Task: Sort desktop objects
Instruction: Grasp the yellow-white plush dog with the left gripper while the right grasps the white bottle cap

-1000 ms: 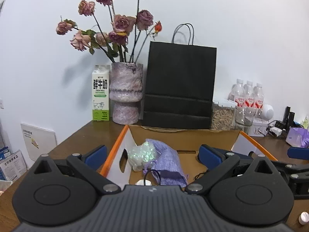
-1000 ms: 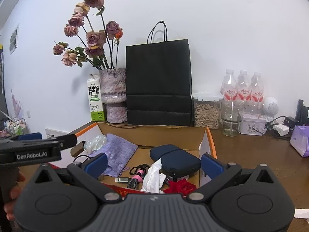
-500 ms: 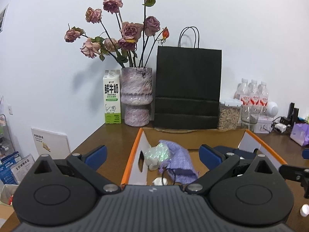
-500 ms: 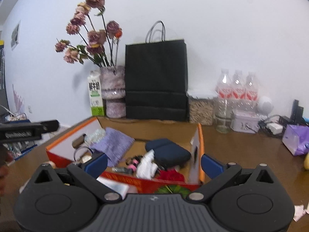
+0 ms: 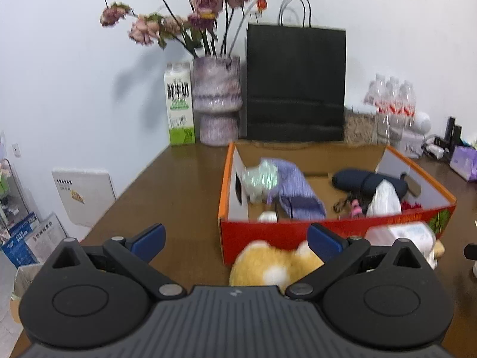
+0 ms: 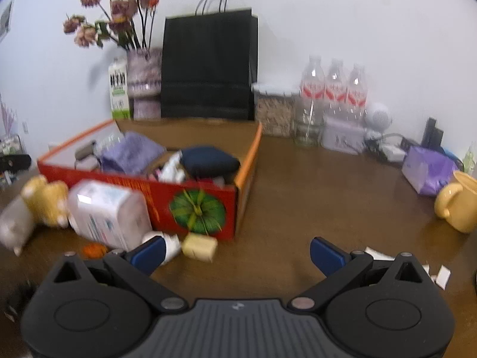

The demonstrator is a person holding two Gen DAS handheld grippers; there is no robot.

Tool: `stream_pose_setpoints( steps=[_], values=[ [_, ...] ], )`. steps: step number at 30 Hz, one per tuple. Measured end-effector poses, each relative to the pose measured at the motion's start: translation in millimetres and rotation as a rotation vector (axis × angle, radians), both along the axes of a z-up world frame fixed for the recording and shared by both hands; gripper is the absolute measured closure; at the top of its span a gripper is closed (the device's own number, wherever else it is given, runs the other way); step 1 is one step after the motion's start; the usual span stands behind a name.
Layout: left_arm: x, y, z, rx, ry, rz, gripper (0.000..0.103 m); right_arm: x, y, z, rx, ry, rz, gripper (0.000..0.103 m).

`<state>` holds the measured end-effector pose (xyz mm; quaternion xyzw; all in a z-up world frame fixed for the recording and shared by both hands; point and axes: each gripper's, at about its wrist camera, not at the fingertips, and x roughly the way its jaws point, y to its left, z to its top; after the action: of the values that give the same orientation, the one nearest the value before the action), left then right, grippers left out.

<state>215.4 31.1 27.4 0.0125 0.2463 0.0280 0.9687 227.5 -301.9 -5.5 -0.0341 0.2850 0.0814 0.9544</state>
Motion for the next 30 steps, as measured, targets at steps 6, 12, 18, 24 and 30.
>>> stream_pose_setpoints(
  steps=[6, 12, 18, 24, 30],
  values=[
    [-1, -1, -17, 0.013, 0.082, -0.028, 0.0, -2, -9, -21, -0.025, 0.07, -0.014, 0.0],
    [2, -1, -31, 0.011, 0.138, -0.036, 0.0, -2, -22, -28, -0.022, 0.106, -0.038, 0.0],
    [8, 1, -41, -0.011, 0.18, -0.038, 0.0, -6, -27, -33, -0.001, 0.147, -0.037, 0.011],
    [12, 1, -46, -0.036, 0.201, -0.059, 0.002, -14, -26, -30, 0.025, 0.13, -0.052, 0.041],
    [10, -3, -52, -0.064, 0.235, -0.094, 0.043, -19, -21, -27, 0.038, 0.116, -0.043, 0.075]
  ],
)
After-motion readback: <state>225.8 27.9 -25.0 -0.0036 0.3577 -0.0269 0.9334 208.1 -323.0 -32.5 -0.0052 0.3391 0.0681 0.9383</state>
